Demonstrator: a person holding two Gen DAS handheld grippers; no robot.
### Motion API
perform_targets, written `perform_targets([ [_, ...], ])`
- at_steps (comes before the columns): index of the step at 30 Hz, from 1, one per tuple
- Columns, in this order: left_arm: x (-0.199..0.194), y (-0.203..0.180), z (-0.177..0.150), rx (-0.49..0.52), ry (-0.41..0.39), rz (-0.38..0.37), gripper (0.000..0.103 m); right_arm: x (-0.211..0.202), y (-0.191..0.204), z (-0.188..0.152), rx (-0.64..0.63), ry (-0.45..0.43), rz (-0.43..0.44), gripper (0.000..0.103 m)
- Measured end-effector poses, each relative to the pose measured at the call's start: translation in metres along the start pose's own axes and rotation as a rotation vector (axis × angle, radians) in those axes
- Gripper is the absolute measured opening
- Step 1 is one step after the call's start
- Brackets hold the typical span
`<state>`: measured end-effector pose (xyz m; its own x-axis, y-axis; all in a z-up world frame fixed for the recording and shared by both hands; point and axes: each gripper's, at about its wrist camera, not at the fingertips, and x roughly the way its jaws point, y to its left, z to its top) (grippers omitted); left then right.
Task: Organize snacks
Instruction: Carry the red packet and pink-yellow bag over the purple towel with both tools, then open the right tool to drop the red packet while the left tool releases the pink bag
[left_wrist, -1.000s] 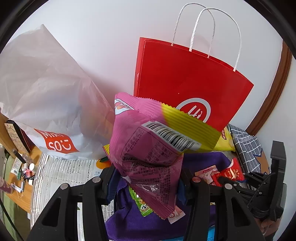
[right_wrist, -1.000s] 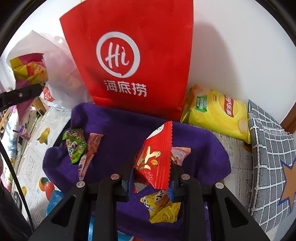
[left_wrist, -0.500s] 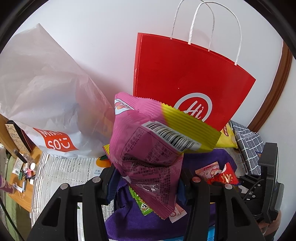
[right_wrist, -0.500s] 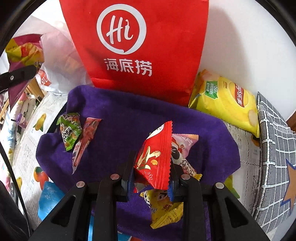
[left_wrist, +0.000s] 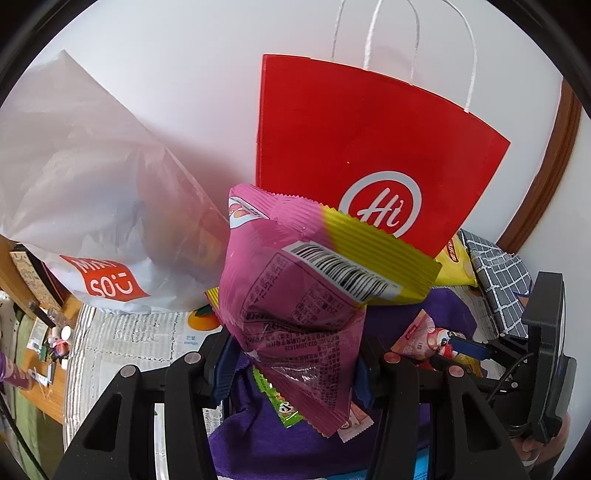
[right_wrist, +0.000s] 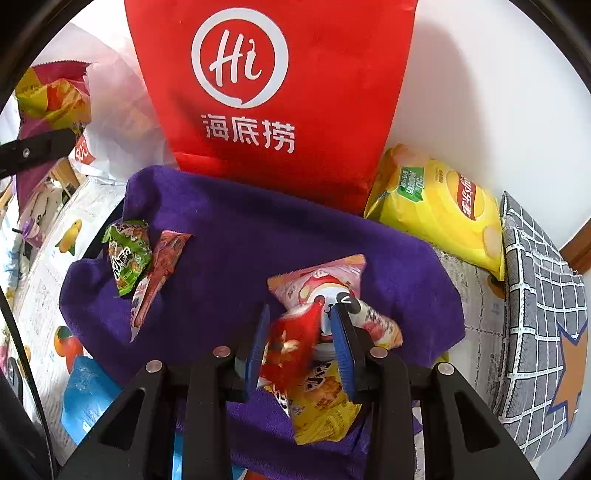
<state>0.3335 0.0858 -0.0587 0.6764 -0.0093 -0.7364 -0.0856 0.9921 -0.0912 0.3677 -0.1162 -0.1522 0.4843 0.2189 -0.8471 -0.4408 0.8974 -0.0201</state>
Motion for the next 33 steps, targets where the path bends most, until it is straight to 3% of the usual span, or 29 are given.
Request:
perform_targets([
  [15, 0.021, -0.009, -0.006, 0.025, 0.073, 0.0, 0.049, -0.044, 0.001, 0.005, 0.006, -0.126, -0.001, 0.035],
  [25, 0.058, -0.022, -0.017, 0.062, 0.212, 0.02, 0.049, -0.08, -0.015, 0.006, 0.077, -0.236, -0.007, 0.035],
  [33, 0.071, -0.032, -0.025, 0.102, 0.26, 0.047, 0.049, -0.094, -0.035, 0.003, 0.156, -0.274, -0.004, 0.036],
])
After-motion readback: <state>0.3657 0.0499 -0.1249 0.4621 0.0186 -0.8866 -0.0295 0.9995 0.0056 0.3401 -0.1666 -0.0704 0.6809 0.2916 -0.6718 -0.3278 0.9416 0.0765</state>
